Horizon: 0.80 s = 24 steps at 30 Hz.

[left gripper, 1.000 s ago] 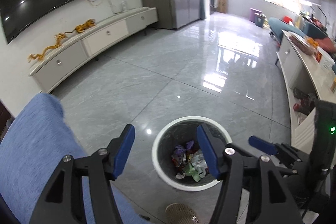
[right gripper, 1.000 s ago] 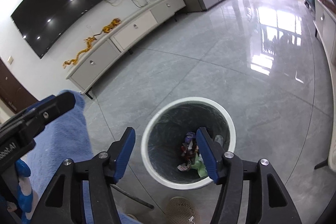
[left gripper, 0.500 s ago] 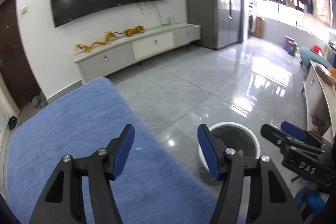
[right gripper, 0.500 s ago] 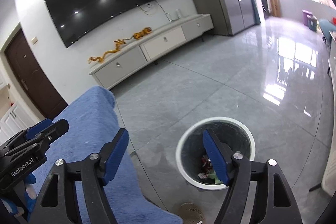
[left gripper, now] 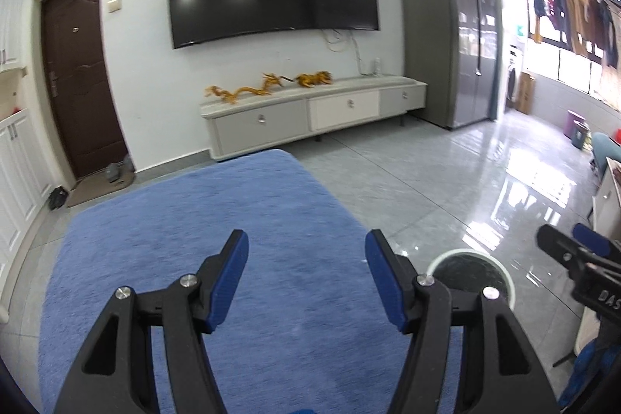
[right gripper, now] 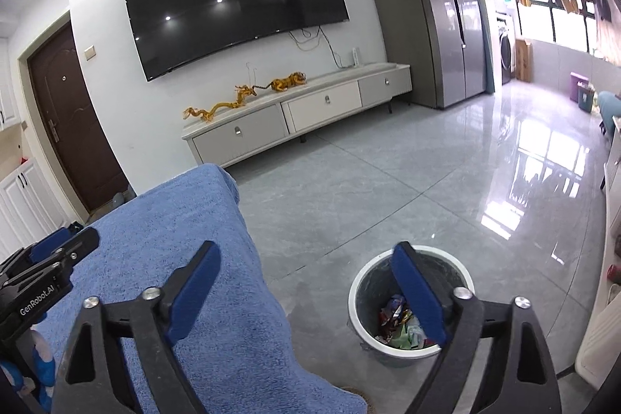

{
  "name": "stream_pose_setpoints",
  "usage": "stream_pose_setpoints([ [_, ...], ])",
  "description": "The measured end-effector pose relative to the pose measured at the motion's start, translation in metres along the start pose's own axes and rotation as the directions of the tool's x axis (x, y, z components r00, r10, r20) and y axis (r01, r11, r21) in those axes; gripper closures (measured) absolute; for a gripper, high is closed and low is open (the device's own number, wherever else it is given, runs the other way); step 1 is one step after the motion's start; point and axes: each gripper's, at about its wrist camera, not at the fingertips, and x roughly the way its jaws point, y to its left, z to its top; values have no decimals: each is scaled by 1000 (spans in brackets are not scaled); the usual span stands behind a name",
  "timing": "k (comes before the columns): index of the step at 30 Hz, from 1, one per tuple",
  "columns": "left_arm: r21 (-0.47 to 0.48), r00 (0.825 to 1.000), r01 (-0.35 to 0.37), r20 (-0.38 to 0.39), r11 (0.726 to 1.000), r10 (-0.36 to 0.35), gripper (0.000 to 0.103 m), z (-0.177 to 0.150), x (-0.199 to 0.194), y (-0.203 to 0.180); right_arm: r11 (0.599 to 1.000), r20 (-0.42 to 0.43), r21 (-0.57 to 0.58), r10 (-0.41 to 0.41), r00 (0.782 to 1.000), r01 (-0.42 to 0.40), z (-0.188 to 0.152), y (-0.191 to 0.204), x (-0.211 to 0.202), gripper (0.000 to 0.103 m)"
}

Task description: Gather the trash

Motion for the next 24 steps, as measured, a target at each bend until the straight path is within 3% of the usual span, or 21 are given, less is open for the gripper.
stream_pose_setpoints([
  [6,-44,997,-67,26,997,69,42,-8,-18,31,999,31,-47,-25,999,26,-3,16,-10,0],
  [10,-75,994,-95,51,993,99,24,-13,-30,48,996,49,-76,-35,998,39,-7,27,-15,0],
  [24,-171,982,-122,124,978,144,24,-29,-74,96,993,99,-100,-56,994,66,-20,45,-33,0],
])
